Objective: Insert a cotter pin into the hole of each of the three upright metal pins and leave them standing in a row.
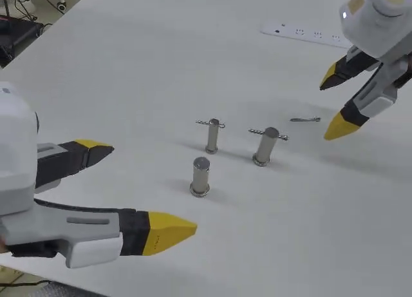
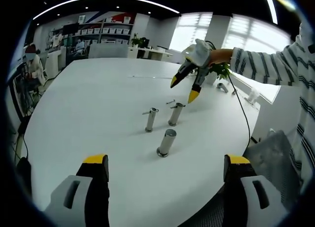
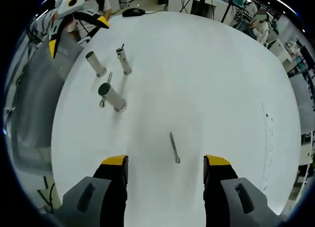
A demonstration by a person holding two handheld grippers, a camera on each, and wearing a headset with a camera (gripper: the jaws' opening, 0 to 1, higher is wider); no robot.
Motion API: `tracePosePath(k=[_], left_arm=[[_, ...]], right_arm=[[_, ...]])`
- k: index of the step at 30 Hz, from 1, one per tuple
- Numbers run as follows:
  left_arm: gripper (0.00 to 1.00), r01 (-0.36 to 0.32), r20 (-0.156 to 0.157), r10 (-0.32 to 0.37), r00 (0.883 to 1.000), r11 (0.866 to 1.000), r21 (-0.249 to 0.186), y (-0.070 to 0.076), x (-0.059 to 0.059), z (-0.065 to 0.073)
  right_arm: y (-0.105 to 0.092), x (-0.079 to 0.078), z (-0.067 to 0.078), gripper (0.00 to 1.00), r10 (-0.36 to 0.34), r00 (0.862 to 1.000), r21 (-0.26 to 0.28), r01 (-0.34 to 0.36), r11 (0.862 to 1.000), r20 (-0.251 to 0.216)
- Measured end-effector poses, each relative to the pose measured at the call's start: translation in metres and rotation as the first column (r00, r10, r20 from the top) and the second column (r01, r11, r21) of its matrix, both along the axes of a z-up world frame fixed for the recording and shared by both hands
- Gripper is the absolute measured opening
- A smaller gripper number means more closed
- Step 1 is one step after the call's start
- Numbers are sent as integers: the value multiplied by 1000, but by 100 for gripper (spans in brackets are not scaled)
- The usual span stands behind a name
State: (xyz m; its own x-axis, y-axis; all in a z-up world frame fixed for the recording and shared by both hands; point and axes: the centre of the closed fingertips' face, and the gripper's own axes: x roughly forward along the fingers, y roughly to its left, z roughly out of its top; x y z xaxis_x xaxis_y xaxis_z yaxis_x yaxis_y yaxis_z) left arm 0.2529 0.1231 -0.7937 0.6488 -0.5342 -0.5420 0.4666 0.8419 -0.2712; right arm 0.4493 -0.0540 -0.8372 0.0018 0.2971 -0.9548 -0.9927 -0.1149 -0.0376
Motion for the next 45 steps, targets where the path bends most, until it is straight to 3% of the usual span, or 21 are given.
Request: tracePosePath(k=[7,12,20,26,30,35,39,45], left_arm=[[99,-6,-27,6,1000,1000,-2,0,-5,-9],[97,0,-33,0,999,1000,-2,-3,-7,-10],[94,11,-27,-11,1000,1000,-4,-7,-9,-8],[93,9,-46,-9,999,1000,-2,-5,-12,-13],[92,10,-44,-10,999,1000,1,-7,-13,-13],[92,9,-50,-8,999,1000,13,-5,-14,-15],[91,6,-56,-5,998,1000,12,-3,-14,-16],[91,6,-64,-5,998,1000,11,-4,-15,-18]], right_arm=[[-1,-3,-3,58,25,1000,-19,-25,1000,-9],[1,-7,-8,40,9,999,-22,-10,1000,-31],[2,-3,-16,34,20,1000,-39,-21,999,-24],[-1,-4,-22,28,25,999,-62,-27,998,-34],[-1,2,-26,12,22,999,-67,-24,997,-36],[-1,3,-27,13,16,999,-70,-19,997,-39],[-3,4,-31,11,53,998,-84,-55,995,-31],[-3,10,-31,7,19,1000,-87,-20,996,-9]])
